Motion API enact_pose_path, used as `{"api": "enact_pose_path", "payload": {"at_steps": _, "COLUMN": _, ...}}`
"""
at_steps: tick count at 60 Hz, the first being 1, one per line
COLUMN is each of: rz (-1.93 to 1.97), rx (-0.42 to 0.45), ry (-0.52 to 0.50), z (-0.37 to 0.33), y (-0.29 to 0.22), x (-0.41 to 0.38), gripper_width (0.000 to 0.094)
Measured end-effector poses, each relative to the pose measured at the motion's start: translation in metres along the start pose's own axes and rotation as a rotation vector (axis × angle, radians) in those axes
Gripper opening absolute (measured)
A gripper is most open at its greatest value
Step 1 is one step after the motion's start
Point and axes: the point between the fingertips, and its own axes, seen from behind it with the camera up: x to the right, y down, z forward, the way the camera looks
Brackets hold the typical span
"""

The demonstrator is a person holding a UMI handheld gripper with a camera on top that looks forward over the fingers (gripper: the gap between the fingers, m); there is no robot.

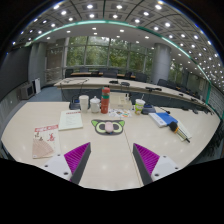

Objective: Arrange mouse

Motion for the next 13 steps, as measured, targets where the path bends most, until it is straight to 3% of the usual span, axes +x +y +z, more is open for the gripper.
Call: {"api": "enact_pose_path", "payload": {"at_steps": 13, "rz": -0.015, "rx": 0.017, "ry": 0.004, "z": -0.015, "y": 0.003, "x": 0.0, "gripper_width": 0.0852}}
